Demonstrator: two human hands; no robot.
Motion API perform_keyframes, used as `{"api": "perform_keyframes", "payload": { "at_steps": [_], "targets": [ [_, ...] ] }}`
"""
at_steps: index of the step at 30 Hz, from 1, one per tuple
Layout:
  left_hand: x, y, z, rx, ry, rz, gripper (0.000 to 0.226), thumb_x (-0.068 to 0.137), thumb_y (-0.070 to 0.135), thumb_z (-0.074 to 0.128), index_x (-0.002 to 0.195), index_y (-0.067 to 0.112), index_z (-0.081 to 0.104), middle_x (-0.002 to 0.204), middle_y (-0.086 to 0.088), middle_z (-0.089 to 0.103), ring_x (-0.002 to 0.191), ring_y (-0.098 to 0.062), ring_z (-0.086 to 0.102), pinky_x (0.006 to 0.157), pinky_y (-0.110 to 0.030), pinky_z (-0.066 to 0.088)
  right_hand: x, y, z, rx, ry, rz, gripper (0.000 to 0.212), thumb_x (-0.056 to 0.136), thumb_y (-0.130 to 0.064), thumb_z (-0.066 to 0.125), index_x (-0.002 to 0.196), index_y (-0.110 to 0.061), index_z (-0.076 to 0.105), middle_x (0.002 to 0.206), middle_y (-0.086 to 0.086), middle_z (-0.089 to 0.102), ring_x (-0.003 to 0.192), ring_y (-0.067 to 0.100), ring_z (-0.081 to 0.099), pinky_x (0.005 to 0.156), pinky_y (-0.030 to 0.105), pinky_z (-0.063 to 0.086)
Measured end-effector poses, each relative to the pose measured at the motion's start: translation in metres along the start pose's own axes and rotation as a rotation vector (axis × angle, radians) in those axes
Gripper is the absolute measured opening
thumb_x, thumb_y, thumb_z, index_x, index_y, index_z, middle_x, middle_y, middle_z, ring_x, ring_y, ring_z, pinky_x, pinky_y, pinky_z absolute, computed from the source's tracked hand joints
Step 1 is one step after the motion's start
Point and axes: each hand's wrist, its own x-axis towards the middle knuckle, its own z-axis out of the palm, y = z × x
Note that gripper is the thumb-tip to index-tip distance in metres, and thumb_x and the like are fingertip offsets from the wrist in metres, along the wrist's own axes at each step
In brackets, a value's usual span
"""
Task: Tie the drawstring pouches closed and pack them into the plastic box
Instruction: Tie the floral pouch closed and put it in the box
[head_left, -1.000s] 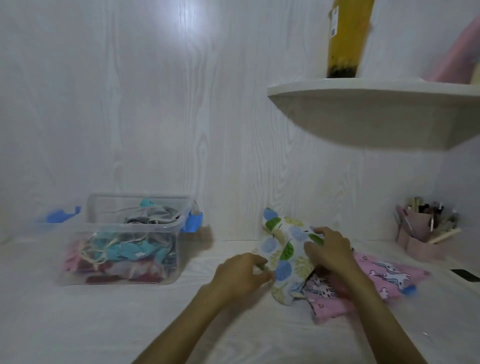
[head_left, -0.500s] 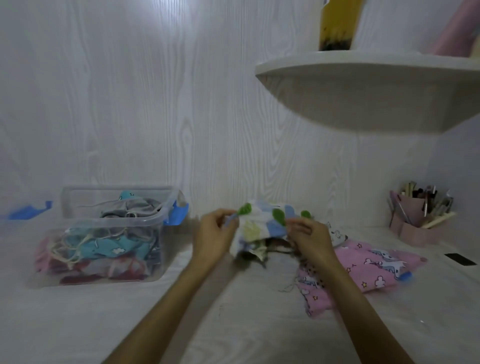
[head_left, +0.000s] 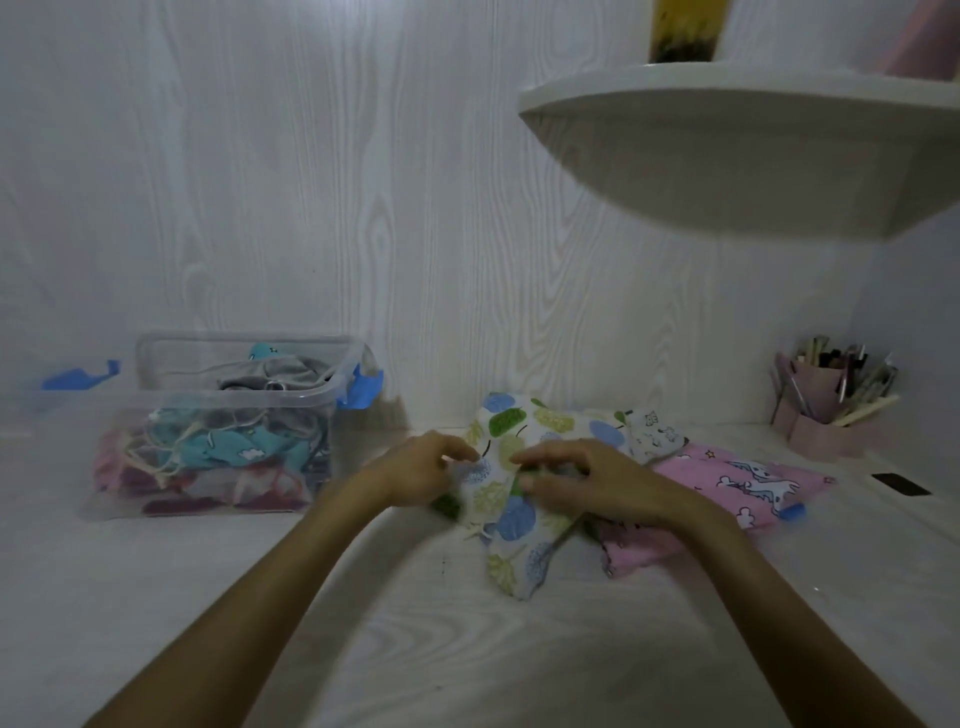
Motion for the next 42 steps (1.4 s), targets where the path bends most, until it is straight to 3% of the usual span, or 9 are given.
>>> {"api": "perform_keyframes", "payload": {
  "at_steps": [3,6,9,13,20,27,33,38,42],
  "targets": [
    [0.0,-0.012,0.019,0.161,-0.154,-0.064,0.062,0.088,0.014,0.057,0.145,0.023,0.033,0.148,-0.004,0.036,0.135,-0.024,0.036,0.111,-0.033,0.032,-0.008,0.008,0.008,-0.357,-0.216,0.01,0.071,0.076,-0.046,0.073,0.137,-0.047,0.037,0.149,-0.015,0.026,0.136,0.006,0.021,0.114,0.03,0.019],
    [0.001,-0.023,0.038,0.176,0.004,0.028,0.042,0.087,0.023,0.059,0.129,0.026,0.054,0.131,-0.002,0.056,0.121,-0.022,0.05,0.101,-0.033,0.042,-0.004,0.012,0.016,-0.652,-0.138,-0.067,0.05,0.076,-0.041,0.07,0.124,-0.04,0.057,0.143,-0.007,0.039,0.131,0.014,0.032,0.111,0.035,0.026],
    [-0.004,-0.035,0.035,0.098,0.213,0.04,0.012,0.088,0.03,0.056,0.095,0.026,0.065,0.098,0.0,0.067,0.094,-0.023,0.061,0.081,-0.038,0.05,-0.004,0.014,0.011,-0.163,0.187,-0.101,0.027,0.079,-0.041,0.061,0.078,-0.016,0.072,0.078,-0.005,0.066,0.073,0.013,0.059,0.068,0.032,0.048],
    [-0.007,-0.037,0.012,-0.381,0.282,0.078,0.019,0.095,0.02,0.053,0.077,0.019,0.059,0.07,0.001,0.057,0.067,-0.016,0.053,0.068,-0.034,0.045,-0.002,0.021,0.001,0.166,0.377,0.054,0.044,0.094,-0.029,0.055,0.051,-0.024,0.043,0.038,-0.014,0.032,0.038,0.001,0.026,0.045,0.017,0.022],
    [-0.01,-0.041,0.018,-0.277,0.272,0.049,0.022,0.084,0.01,0.067,0.09,0.031,0.064,0.095,0.005,0.068,0.086,-0.013,0.062,0.081,-0.032,0.052,0.008,0.042,0.026,-0.174,0.435,0.277,0.028,0.078,-0.036,0.073,0.092,-0.023,0.054,0.077,-0.012,0.05,0.076,0.011,0.053,0.057,0.024,0.036],
    [-0.002,-0.008,0.027,-0.313,0.08,0.02,0.031,0.098,0.039,0.041,0.097,0.02,0.066,0.094,0.001,0.063,0.088,-0.012,0.054,0.081,-0.026,0.041,0.004,0.032,0.031,-0.206,0.363,0.011,0.026,0.08,-0.015,0.064,0.07,-0.035,0.051,0.074,-0.011,0.062,0.07,0.005,0.057,0.065,0.03,0.05],
    [0.011,-0.008,0.039,-0.158,-0.026,0.069,0.03,0.091,0.034,0.059,0.064,0.022,0.052,0.062,0.004,0.046,0.059,-0.01,0.041,0.06,-0.025,0.033,-0.014,0.013,0.048,-0.364,0.153,0.091,0.045,0.071,-0.066,0.063,0.074,-0.021,0.06,0.07,-0.008,0.06,0.062,0.006,0.052,0.059,0.023,0.037],
    [0.009,-0.003,0.03,-0.429,-0.084,-0.116,0.032,0.092,0.048,0.049,0.084,0.018,0.059,0.081,0.0,0.056,0.076,-0.014,0.053,0.065,-0.015,0.038,-0.006,0.023,0.061,-0.541,0.319,0.039,0.033,0.08,-0.054,0.063,0.074,-0.022,0.066,0.08,-0.004,0.067,0.076,0.01,0.056,0.097,0.035,0.032],
    [0.009,-0.007,0.031,-0.547,-0.106,-0.168,0.043,0.097,0.047,0.04,0.11,0.016,0.065,0.116,-0.001,0.065,0.106,-0.019,0.059,0.091,-0.024,0.044,-0.006,0.039,0.048,-0.339,0.232,-0.081,0.024,0.083,-0.042,0.064,0.071,-0.022,0.067,0.076,-0.006,0.067,0.069,0.011,0.059,0.077,0.031,0.045]
  ]
}}
